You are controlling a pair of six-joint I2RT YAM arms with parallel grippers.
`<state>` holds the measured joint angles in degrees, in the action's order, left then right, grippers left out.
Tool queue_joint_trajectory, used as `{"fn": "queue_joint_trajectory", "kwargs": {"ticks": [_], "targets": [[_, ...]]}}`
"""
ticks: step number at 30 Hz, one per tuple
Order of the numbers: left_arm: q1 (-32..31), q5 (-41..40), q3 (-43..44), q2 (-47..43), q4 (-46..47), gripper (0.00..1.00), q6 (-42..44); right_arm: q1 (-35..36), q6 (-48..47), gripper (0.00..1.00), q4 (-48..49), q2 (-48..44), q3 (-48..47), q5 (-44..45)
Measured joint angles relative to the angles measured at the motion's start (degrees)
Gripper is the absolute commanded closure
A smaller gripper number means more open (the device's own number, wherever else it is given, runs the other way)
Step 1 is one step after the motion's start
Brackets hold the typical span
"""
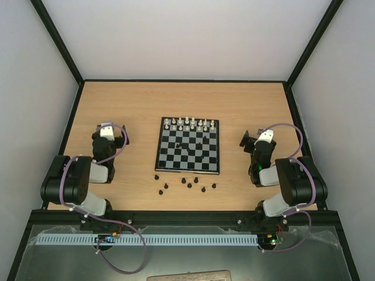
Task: Set up the chess pieces on the board
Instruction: Pick up the chess piece from the chessboard.
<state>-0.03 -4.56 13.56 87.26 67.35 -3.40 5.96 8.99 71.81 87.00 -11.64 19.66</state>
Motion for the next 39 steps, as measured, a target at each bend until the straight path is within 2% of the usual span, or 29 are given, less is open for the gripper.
{"fn": "queue_joint_trajectory", "kwargs": {"ticks": [18,21,24,26,28,32,36,39], "targets": [[0.0,0.0,0.1,0.0,-0.2,0.00,0.0,0.0,0.0,0.01,0.0,0.0,0.0,0.0],[-0.7,-0.1,2.4,-1.2,-5.4,0.01,0.4,0.0,0.0,0.01,0.0,0.0,0.0,0.0],[-2.3,-0.3,6.6,-7.4,-14.4,0.00,0.4,0.0,0.0,0.01,-0.4,-0.5,0.0,0.0],[-3.5,0.3,9.1,-11.9,-18.5,0.00,0.3,0.0,0.4,0.01,-4.4,-3.7,-0.3,0.7],[-5.2,1.0,11.4,-16.5,-22.5,0.00,0.3,0.0,2.0,0.01,-12.7,-8.9,-3.0,2.2],[-12.6,0.8,14.6,-23.9,-28.2,0.00,0.3,-0.1,6.4,0.01,-27.5,-18.1,-13.4,0.2],[-20.4,0.1,19.7,-24.8,-34.4,0.01,-0.9,0.0,12.9,0.01,-41.6,-26.3,-22.0,-5.8],[-23.7,0.0,25.7,-23.1,-41.5,0.00,-4.7,-0.1,16.3,0.01,-52.4,-29.4,-29.3,-13.9]]}}
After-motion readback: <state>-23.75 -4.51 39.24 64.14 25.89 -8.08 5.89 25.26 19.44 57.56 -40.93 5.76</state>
